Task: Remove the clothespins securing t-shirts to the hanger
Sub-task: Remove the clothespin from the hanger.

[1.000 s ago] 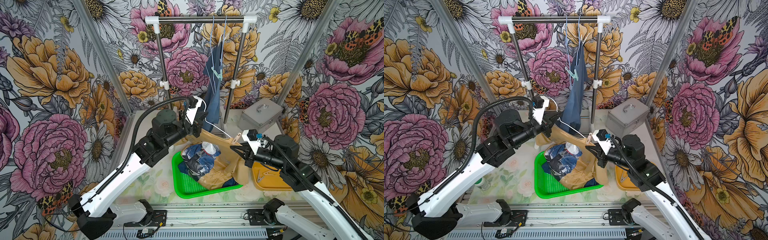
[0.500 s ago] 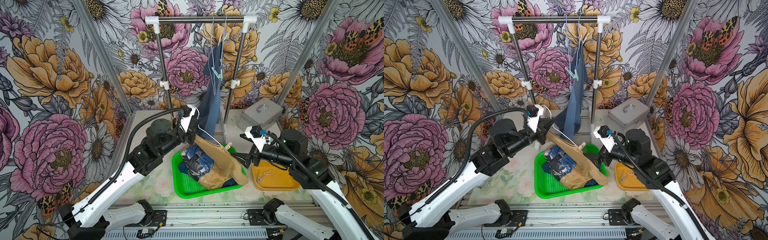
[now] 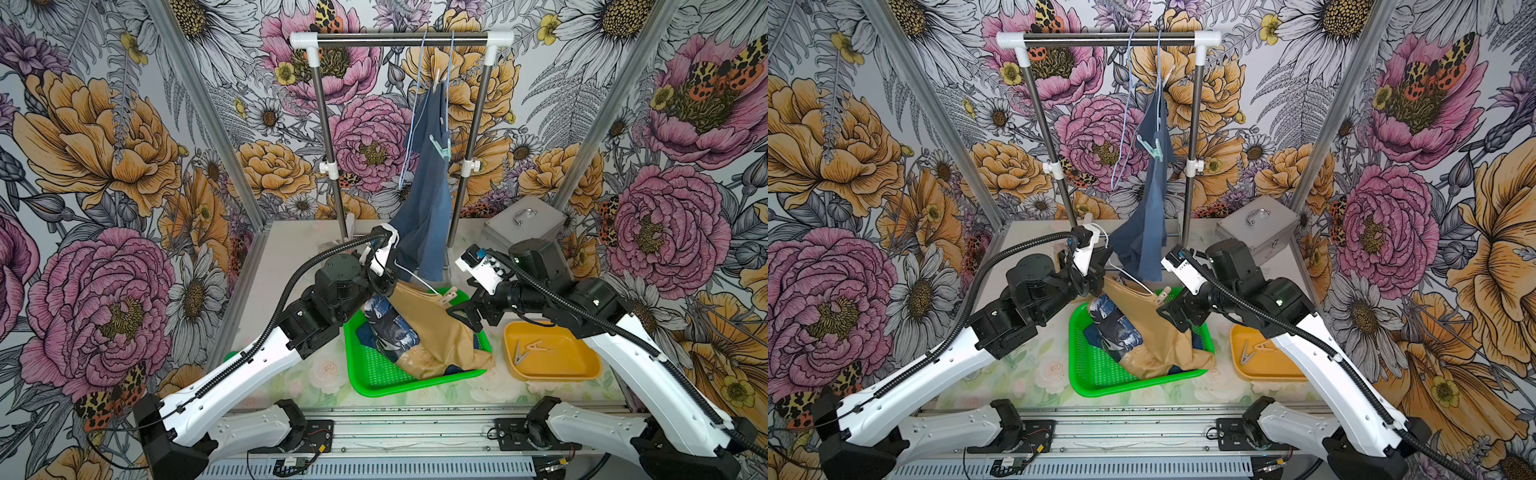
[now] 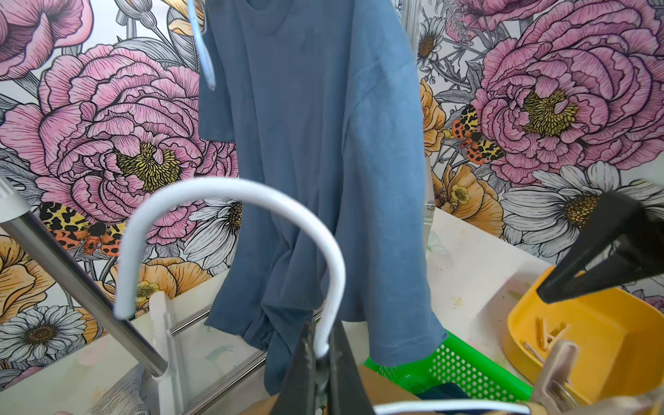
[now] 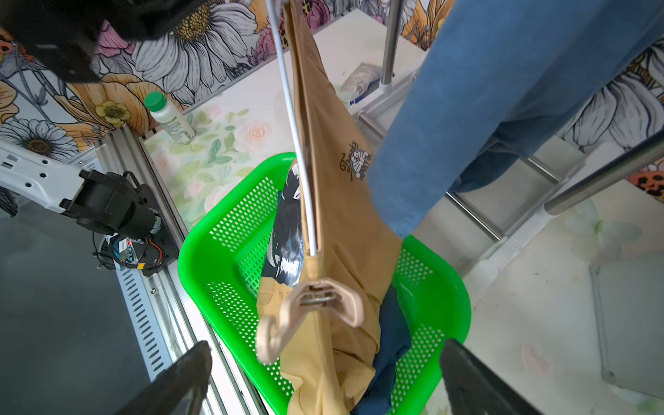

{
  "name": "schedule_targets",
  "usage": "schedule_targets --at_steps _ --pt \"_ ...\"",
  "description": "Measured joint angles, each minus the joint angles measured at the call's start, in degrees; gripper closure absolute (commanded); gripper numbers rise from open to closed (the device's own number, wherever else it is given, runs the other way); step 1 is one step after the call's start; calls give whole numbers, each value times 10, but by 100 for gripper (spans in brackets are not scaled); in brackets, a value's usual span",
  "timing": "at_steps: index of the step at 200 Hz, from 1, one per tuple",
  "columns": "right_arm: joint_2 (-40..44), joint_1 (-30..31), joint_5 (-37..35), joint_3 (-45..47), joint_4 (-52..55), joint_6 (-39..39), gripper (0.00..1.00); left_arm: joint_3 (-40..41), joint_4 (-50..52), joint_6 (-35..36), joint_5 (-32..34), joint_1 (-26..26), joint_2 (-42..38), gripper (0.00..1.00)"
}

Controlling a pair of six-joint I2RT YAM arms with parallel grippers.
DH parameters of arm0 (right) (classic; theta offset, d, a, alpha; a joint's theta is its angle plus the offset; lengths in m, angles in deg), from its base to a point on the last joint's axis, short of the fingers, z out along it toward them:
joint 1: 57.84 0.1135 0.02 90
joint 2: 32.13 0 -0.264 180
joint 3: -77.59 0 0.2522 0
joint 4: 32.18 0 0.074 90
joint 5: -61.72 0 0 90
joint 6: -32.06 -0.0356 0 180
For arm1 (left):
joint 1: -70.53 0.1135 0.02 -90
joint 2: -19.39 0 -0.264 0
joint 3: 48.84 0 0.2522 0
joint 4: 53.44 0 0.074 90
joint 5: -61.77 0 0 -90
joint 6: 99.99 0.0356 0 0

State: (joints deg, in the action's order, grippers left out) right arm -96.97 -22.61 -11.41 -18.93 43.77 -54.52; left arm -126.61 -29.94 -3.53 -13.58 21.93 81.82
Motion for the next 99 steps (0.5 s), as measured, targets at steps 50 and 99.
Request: schedule_targets --at_steps 50,99 --pt "-61 22 -8 -46 20 -25 11 4 -4 0 4 0 0 100" --pt "-85 34 -8 -61 34 -26 37 7 -8 0 4 0 0 100"
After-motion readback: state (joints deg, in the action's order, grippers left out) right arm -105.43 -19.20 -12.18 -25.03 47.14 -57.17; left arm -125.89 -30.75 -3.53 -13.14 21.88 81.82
